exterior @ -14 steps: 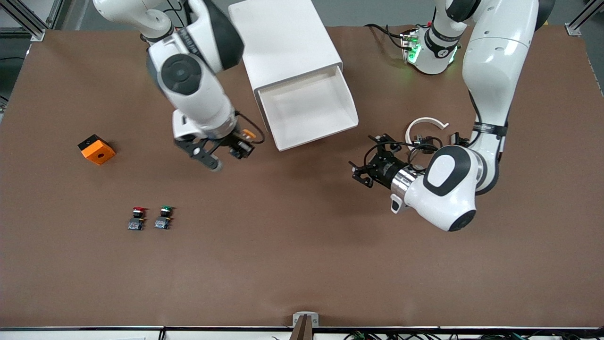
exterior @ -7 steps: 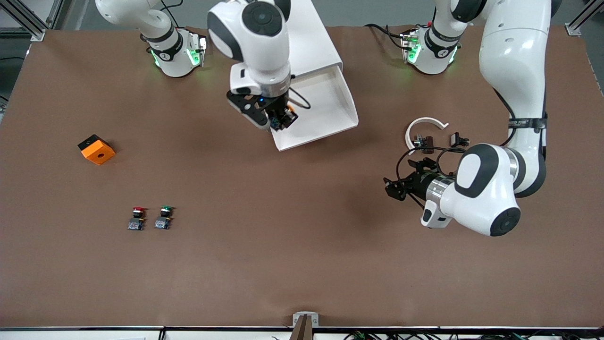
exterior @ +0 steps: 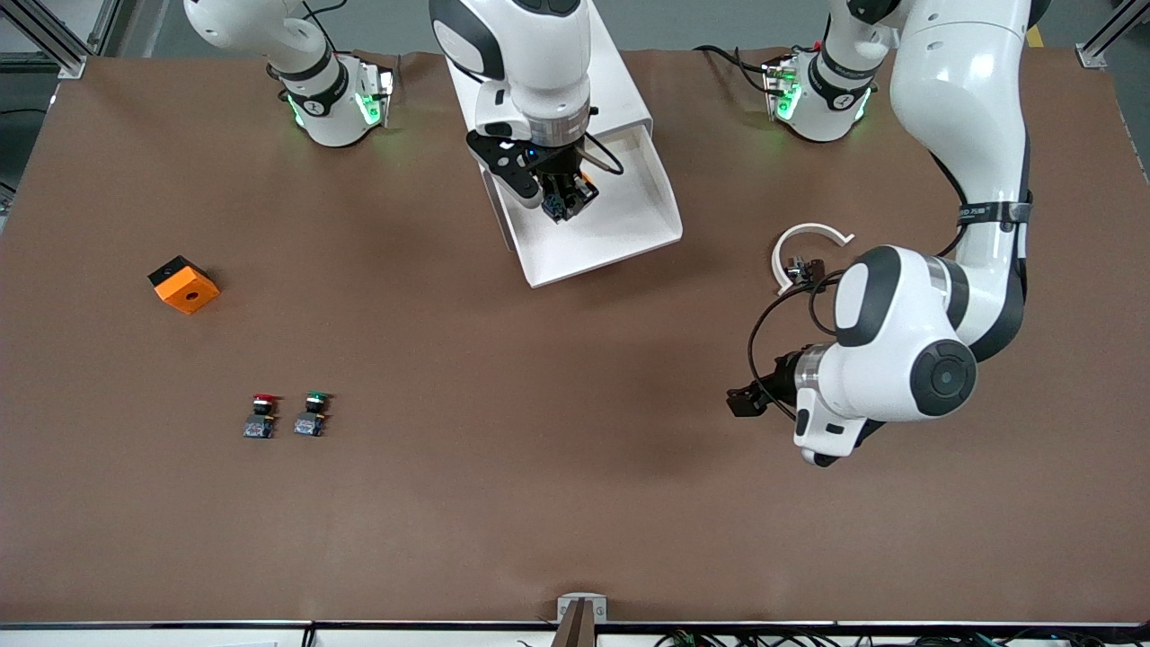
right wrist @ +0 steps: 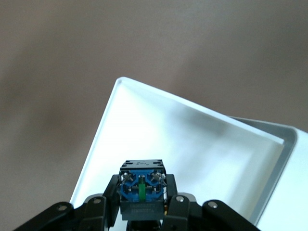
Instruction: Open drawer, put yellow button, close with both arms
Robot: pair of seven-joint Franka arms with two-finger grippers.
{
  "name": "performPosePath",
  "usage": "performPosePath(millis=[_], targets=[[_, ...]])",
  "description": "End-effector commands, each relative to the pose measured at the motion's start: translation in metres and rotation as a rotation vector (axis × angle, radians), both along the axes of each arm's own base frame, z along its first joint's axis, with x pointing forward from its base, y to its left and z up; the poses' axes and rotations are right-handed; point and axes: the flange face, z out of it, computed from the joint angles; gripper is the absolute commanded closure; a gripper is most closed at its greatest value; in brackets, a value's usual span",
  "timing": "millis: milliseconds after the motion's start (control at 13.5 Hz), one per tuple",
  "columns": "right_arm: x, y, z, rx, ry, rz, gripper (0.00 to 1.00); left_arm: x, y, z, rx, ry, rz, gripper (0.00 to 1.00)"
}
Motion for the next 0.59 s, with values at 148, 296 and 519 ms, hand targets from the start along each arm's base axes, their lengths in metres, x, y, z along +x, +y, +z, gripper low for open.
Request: performPosePath(millis=[148,296,519], targets=[[0.006,0.023,-0.017,-0.006,-0.022,-0.051,1.0,0.0,0.004,0.057,0.004,-0.16,-0.098,0.0],[0.01,0.035,-0.029,-0.01,-0.021,-0.061,1.0,-0.006,0.001,0.071,0.012,-0.195,-0.146,0.0],[0.006,0.043,-0.038,-0.016,-0.014,-0.052,1.0,-0.016,-0.017,0.064,0.075,-0.207,-0.209,0.0]])
